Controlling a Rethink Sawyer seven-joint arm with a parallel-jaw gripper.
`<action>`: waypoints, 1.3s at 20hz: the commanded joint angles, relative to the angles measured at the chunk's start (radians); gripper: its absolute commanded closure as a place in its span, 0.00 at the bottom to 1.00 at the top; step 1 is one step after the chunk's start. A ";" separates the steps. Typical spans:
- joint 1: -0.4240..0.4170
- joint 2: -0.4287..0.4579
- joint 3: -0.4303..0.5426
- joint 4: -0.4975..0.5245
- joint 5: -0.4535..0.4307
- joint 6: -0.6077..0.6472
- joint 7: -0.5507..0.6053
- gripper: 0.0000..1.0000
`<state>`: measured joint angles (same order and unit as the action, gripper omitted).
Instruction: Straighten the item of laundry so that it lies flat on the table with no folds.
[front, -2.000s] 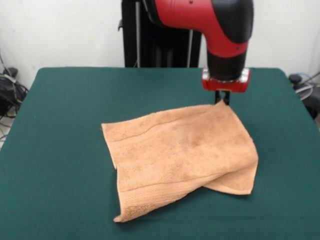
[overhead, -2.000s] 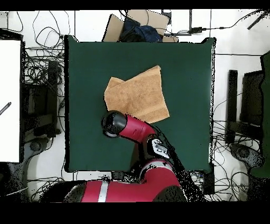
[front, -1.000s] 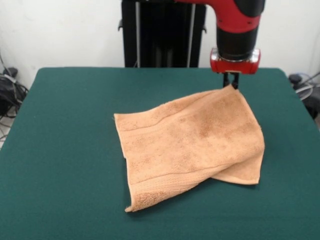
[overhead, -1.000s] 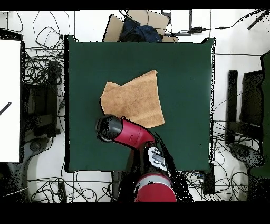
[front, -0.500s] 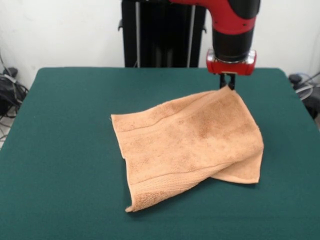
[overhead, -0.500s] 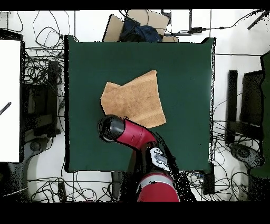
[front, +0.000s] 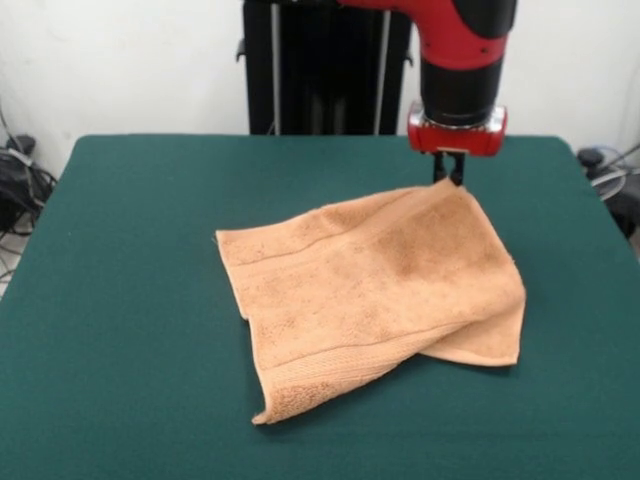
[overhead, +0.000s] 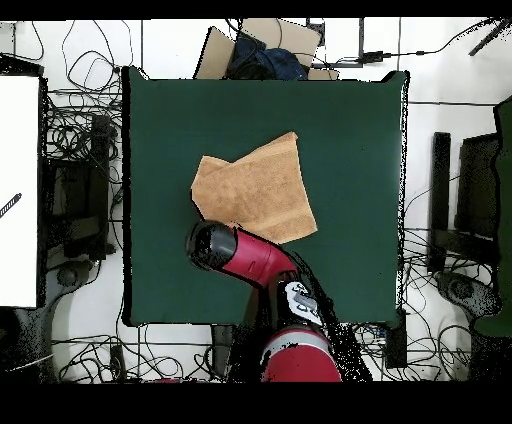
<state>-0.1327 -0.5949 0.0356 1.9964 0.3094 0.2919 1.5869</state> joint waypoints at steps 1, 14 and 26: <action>-0.073 0.050 0.071 0.047 -0.054 -0.166 0.163 1.00; -0.091 0.027 0.081 0.132 -0.086 -0.221 0.203 1.00; 0.003 0.001 0.055 0.207 -0.028 -0.293 0.312 1.00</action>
<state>-0.1822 -0.5944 0.0513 2.1263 0.2507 0.1071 1.5875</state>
